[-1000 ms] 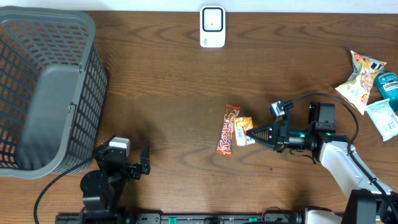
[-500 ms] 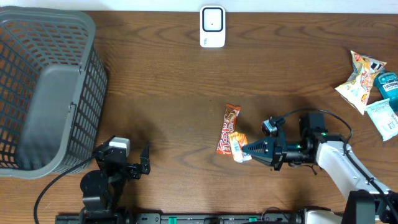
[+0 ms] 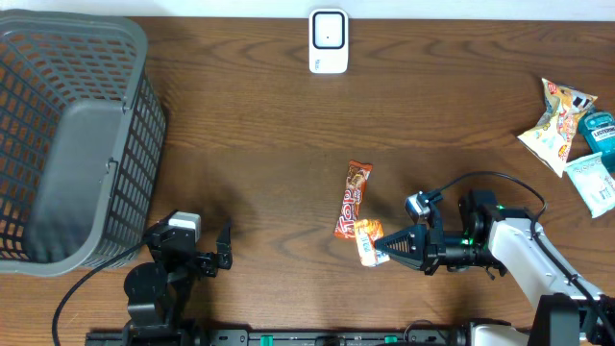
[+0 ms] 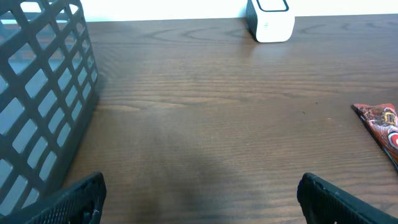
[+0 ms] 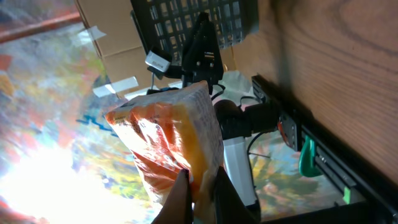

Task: Scan the item barcode
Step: 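Lift the tissue pack and carry it toward the scanner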

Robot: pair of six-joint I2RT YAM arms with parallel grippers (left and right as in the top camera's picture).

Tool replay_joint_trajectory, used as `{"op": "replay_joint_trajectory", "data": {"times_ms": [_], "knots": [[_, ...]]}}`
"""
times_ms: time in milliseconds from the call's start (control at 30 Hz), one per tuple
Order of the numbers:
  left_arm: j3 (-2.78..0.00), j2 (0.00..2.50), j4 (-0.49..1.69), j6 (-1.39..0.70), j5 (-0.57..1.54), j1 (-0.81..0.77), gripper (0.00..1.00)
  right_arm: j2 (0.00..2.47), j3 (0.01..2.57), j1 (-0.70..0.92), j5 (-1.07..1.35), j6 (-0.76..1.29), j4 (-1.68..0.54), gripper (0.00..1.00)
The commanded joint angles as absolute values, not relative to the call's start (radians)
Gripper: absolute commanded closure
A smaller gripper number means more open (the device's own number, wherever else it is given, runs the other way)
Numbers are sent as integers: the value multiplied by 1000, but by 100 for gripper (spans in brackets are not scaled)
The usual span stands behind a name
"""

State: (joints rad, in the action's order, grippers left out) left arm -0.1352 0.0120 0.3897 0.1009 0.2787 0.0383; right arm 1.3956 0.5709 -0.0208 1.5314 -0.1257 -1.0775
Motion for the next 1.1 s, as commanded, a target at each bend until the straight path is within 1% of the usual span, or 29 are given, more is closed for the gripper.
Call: {"op": "replay_joint_trajectory", "data": {"times_ms": [0, 67, 200, 333, 500, 600, 700, 733, 800, 833, 867, 967, 1033, 1067], "knots": [[-120, 10, 409, 92, 275, 41, 2, 1385, 568, -11, 1560, -202, -1076, 99], [-120, 10, 409, 92, 275, 41, 2, 1385, 568, -11, 1560, -229, -1076, 99], [-120, 10, 409, 92, 275, 41, 2, 1385, 568, -11, 1558, -358, -1073, 99], [-120, 10, 409, 92, 275, 41, 2, 1385, 568, -11, 1559, -453, -1023, 99], [-120, 10, 409, 92, 275, 41, 2, 1385, 568, -11, 1554, -473, -847, 99], [-120, 10, 409, 92, 276, 41, 2, 1385, 568, -12, 1560, -458, -668, 99], [-120, 10, 409, 92, 275, 41, 2, 1385, 568, -12, 1557, -333, -451, 98], [-120, 10, 409, 92, 275, 41, 2, 1385, 569, -12, 1541, -261, -358, 99], [-120, 10, 409, 92, 275, 41, 2, 1385, 569, -11, 1420, 9, -151, 98], [-120, 10, 409, 92, 275, 41, 2, 1385, 569, -8, 1293, 203, -37, 98], [-120, 10, 409, 92, 275, 41, 2, 1385, 569, -1, 1176, 352, 59, 98], [-120, 10, 409, 92, 276, 41, 2, 1385, 569, 24, 1053, 501, 313, 99], [-120, 10, 409, 92, 275, 41, 2, 1385, 571, 57, 947, 627, 526, 99], [-120, 10, 409, 92, 276, 41, 2, 1385, 573, 74, 903, 640, 594, 99]]}}
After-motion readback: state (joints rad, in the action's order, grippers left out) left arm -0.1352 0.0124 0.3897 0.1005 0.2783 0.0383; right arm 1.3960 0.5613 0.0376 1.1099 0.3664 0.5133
